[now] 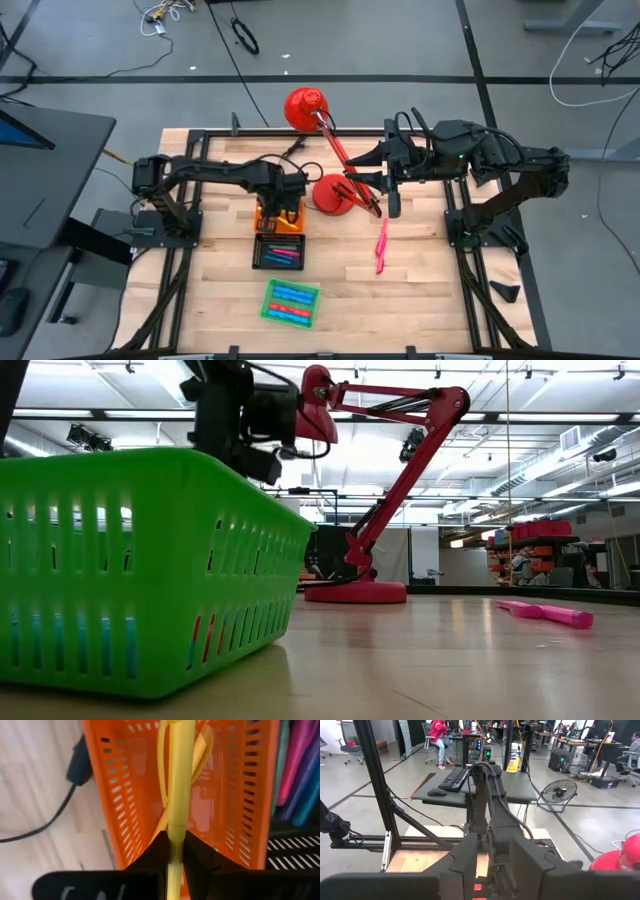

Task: Pick & Place Markers
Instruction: Put the yellow pen into the orange bin, then put the right pink pen into the orange bin

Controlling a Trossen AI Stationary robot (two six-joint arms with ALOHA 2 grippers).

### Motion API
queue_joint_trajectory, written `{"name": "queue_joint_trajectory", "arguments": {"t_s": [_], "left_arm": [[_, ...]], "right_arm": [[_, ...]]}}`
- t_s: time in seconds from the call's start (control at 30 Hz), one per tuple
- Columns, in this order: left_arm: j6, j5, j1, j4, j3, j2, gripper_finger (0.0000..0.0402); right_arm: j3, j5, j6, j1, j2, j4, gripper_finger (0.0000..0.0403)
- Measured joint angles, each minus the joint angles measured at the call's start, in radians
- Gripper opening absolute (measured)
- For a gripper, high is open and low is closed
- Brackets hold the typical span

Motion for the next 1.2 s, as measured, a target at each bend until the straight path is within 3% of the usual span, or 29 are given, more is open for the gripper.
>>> {"name": "queue_joint_trajectory", "arguments": {"t_s": [0.4, 0.7, 0.9, 1.07, 1.2], "left_arm": [[0.103, -0.048, -0.061, 0.081, -0.073, 0.000, 0.0037], [0.130, -0.086, -0.060, 0.071, -0.073, 0.000, 0.0141], [0.105, -0.083, -0.060, 0.047, -0.069, 0.000, 0.0187], [-0.011, 0.025, -0.053, 0.033, -0.036, -0.027, 0.0197], [-0.142, 0.105, -0.053, 0.134, -0.041, -0.112, 0.0190]], "right_arm": [[0.000, 0.042, -0.001, 0.000, 0.000, -0.011, 0.0117], [0.000, 0.043, 0.000, 0.000, 0.000, -0.010, 0.0117], [0.000, 0.044, 0.000, 0.000, 0.000, -0.027, 0.0117], [0.000, 0.045, 0.022, 0.000, 0.000, -0.051, 0.0116], [0.000, 0.045, 0.037, 0.000, 0.000, -0.081, 0.0117]]}}
